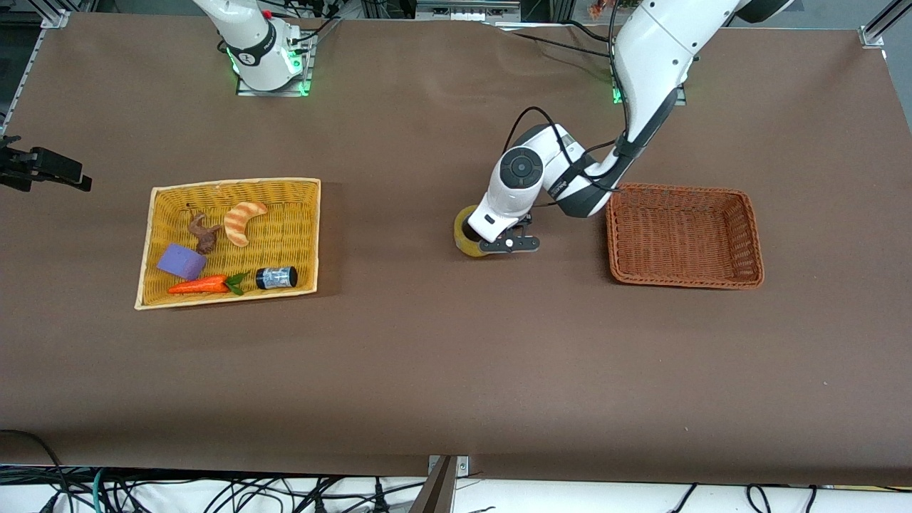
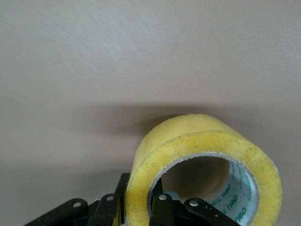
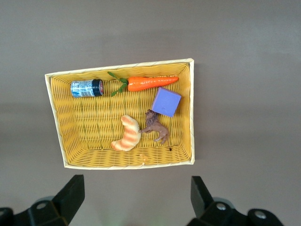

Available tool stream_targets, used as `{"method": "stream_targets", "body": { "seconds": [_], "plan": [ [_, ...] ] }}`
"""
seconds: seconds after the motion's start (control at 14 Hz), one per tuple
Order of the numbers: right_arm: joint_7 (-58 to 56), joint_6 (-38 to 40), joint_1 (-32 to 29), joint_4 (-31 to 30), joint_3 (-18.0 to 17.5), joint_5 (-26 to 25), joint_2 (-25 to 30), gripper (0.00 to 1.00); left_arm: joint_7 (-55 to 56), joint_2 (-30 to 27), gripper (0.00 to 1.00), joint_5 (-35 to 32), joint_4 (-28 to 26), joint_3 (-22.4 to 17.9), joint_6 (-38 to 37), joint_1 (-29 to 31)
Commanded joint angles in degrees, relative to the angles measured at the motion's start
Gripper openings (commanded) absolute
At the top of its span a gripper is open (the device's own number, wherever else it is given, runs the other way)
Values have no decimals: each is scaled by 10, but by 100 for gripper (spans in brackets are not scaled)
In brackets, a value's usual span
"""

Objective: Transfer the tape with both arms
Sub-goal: 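Lift the tape with the left gripper and move it over the basket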

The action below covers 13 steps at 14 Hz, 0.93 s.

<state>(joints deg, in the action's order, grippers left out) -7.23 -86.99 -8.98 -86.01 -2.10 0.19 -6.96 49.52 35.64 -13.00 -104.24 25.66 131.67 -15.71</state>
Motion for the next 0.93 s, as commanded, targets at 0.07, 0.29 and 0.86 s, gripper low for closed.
{"method": "stream_targets", "body": {
  "seconds": [0.07,0.29,0.86],
  "plan": [
    [3,5,3,11,3,0,-3,100,-100,-109,0,-3,-9,-14,-104,29],
    [3,5,3,11,3,1,-3,100,-299,-171,0,97,-13,-98,-165,45],
    [3,5,3,11,3,1,-3,100,-549,-212,0,117,-138,-251,-155,77]
  ]
}}
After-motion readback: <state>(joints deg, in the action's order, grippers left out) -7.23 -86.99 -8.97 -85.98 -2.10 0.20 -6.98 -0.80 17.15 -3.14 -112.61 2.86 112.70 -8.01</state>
